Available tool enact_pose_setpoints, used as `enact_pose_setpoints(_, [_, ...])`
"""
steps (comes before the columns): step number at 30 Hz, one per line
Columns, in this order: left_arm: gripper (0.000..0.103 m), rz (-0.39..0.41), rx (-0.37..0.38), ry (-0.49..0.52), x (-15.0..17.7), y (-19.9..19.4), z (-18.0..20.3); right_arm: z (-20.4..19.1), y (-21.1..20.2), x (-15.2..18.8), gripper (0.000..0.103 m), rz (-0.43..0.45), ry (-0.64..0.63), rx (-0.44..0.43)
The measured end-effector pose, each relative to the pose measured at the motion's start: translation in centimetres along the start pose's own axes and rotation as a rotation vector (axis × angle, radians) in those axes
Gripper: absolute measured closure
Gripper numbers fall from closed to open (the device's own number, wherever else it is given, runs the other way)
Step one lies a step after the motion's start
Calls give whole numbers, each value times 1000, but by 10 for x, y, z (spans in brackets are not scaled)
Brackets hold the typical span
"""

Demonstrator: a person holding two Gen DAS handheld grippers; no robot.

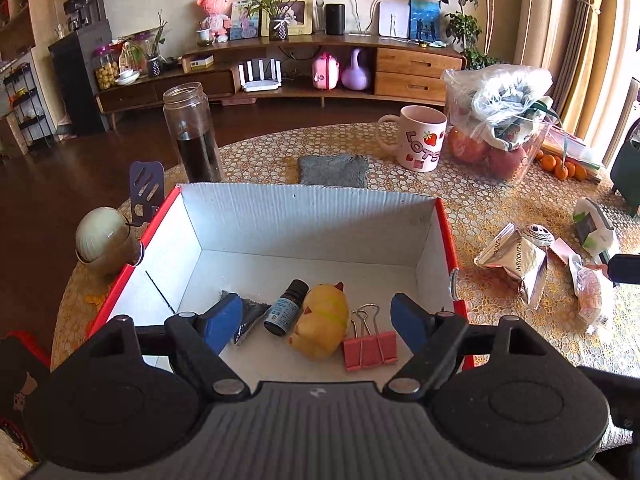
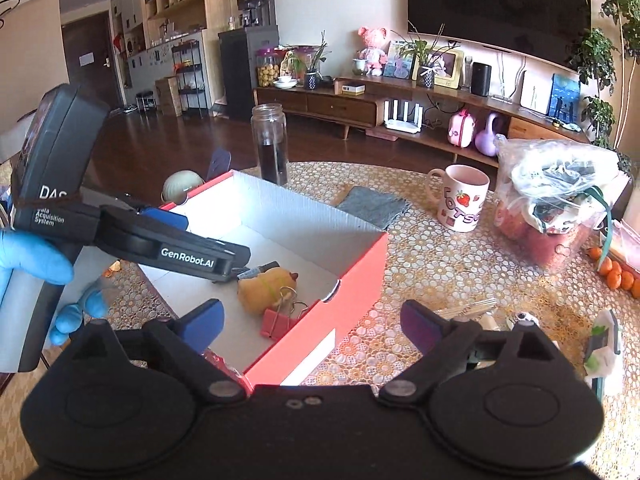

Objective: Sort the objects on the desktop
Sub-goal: 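Withdraw both tools from the shoebox toward the table clutter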

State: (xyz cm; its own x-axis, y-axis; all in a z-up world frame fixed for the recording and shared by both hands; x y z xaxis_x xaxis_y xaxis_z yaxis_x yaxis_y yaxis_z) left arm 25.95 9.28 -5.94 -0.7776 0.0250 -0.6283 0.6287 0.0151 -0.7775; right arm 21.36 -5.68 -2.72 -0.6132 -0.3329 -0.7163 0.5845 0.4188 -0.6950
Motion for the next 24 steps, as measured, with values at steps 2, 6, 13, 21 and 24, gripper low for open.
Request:
enact_pose_setpoints(2, [20, 9, 11, 6, 5, -7, 8, 6, -10, 4, 7, 9, 9, 1])
enact_pose_setpoints(6, [15, 26, 29, 19, 14, -19, 24, 16, -28, 11, 7, 28, 12, 10])
enact_pose_setpoints(13, [0, 57, 76, 27, 27, -39, 53, 39, -57, 28, 6, 67, 46, 47])
enact_pose_setpoints(21, [0, 70, 137, 81, 46, -54, 93, 63, -79, 53, 5, 100, 59, 96])
enact_pose_setpoints(24, [0, 77, 159, 99, 53, -59, 109, 72, -86, 64, 5, 108, 67, 115])
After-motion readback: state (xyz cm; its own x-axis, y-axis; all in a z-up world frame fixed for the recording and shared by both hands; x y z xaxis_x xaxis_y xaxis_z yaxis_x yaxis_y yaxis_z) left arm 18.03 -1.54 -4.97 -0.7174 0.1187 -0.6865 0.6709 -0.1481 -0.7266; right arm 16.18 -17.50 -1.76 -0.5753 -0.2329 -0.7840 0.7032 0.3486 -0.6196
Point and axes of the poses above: each gripper's, at about its wrist camera, not at the fingertips, and y roughly the way its jaws point, z to its right, x to its underside, the point moved 10 cm from there along y, roughly the way its jaws point, and after that the axes turned 5 degrees about -z, right-handed, at the moved point
